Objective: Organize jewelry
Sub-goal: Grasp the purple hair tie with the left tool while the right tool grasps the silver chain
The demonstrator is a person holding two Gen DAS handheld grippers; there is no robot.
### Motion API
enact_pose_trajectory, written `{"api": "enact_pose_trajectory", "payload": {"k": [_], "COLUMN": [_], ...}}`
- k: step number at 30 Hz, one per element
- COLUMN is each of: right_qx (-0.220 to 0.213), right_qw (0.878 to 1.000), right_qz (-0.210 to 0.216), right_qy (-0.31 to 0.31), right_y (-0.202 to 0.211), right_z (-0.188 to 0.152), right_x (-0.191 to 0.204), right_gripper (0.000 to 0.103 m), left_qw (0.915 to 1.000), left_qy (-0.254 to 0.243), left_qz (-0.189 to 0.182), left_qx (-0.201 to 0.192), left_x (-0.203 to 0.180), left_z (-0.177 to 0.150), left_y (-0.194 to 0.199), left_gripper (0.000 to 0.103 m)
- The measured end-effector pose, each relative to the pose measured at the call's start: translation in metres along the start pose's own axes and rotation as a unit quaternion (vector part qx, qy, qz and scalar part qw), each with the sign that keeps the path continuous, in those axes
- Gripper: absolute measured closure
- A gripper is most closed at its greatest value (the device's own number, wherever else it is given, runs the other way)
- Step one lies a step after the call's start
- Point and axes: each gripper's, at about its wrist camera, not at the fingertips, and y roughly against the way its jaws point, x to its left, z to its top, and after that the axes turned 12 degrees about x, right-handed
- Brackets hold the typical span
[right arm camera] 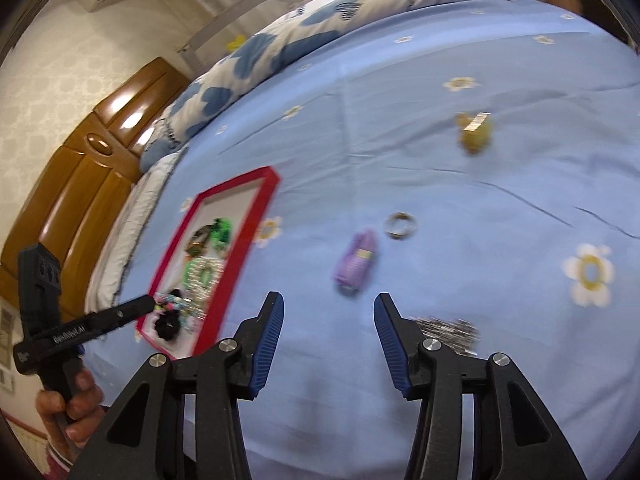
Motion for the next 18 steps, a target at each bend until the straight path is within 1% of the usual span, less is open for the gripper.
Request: {"api": "enact_pose_trajectory", "payload": {"k": [7,10,16,18], "right_qx": [-0.007,-0.008,-0.001,-0.001], "right_qw": [0.998,0.997,0.996,0.996], "right_qz": [-0.059,-0.072,-0.087,-0.088], "right_qy": [0.008,0.014,0.02,0.025], "right_y": [0.008,0.004,-0.012,-0.017], "right_z": [-0.023,-0.028,-0.029,-0.03], "right_x": [-0.023,-0.029,-0.041,-0.043], "right_gripper": [0.046,0.043,0.042,0.042], "left_qw": [0.9981,0.9963,0.9919,0.9901], "left_qy": [-0.056,-0.077,-0.112,-0.121], "left_qz": [-0.01,-0.016,-0.026,-0.033], "left_qx": [0.023,0.036,0.053,0.063], "left_x": [-0.044,-0.061,-0.091,-0.099], "left_z": [0.008,0.016,0.033,0.038], "left_y": [-0.026,-0.041,-0.065,-0.074], "left_gripper": [0.06,0.06,0.059,0.057]}}
